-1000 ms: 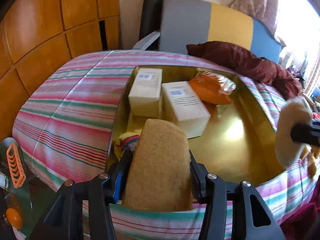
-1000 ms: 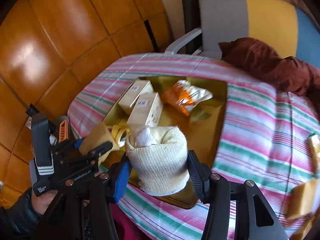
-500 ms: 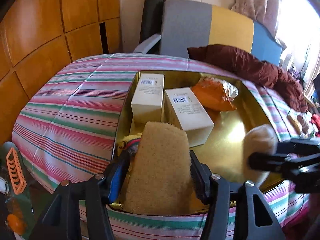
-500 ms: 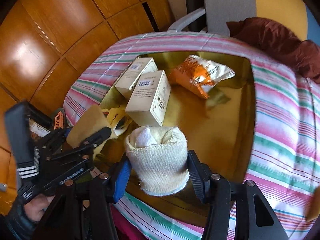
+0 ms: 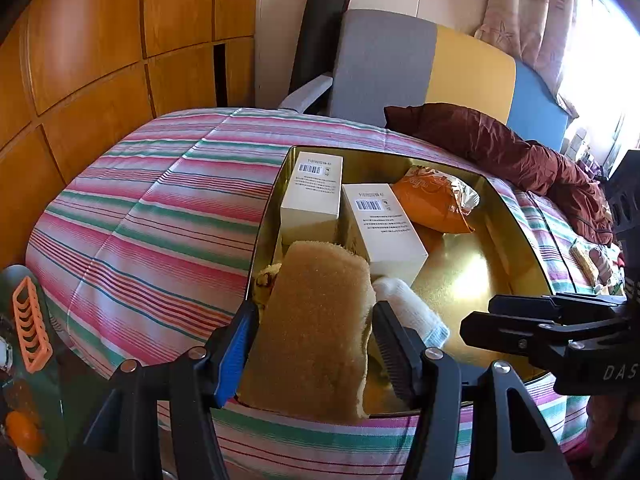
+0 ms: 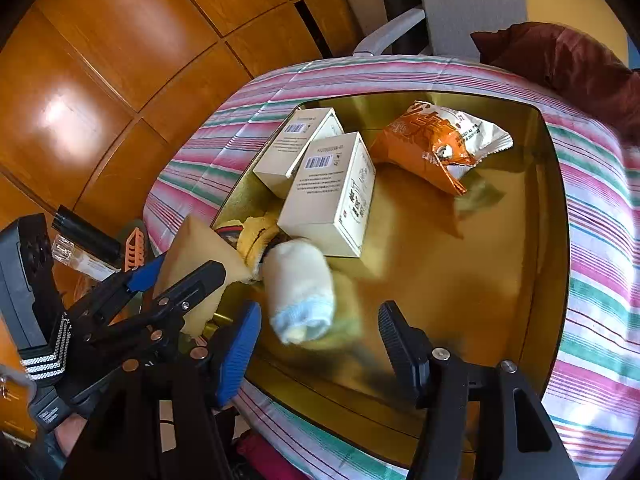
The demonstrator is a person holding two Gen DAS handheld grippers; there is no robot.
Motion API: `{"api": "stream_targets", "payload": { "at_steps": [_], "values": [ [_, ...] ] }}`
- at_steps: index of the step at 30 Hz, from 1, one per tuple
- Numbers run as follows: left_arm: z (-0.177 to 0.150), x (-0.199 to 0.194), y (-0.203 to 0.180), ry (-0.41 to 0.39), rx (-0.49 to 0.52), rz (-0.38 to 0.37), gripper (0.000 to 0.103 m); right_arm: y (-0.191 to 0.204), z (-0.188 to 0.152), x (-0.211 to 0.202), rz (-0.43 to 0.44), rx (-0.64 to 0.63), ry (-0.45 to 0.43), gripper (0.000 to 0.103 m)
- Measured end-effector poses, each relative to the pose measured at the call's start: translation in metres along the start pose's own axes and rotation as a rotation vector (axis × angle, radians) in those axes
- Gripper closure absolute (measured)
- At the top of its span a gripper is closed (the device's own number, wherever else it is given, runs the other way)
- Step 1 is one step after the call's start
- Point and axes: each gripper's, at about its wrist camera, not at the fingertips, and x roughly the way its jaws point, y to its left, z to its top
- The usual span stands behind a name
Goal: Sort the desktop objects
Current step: 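Lower the tan sponge into the tray and open the left tool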
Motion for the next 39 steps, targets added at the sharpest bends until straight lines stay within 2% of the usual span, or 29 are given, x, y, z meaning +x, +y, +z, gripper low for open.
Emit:
{"api": "stream_targets", "payload": {
  "at_steps": [10, 21, 34, 39],
  "values": [
    [0.003, -0.018, -0.009, -0.028, -0.001, 0.011, 0.043, 0.002, -0.009, -0.014, -0.048, -0.026, -0.051, 0.036],
    [0.009, -0.043, -0.031, -0.080, 0.037, -0.023, 0.043, 0.000, -0.022, -0.045, -0.145, -0.063, -0.138, 0.036],
    [0.014, -0.045, -0.078, -0.075, 0.123, -0.102, 0.043, -0.053, -0.038, -0.108, -0.265, 0.030, -0.225, 0.031],
    [0.013, -0.049, -0.101, -0.080, 0.182, -0.165, 0.043, -0.086, -0.048, -0.132, -0.337, 0.096, -0.232, 0.030]
  ]
}}
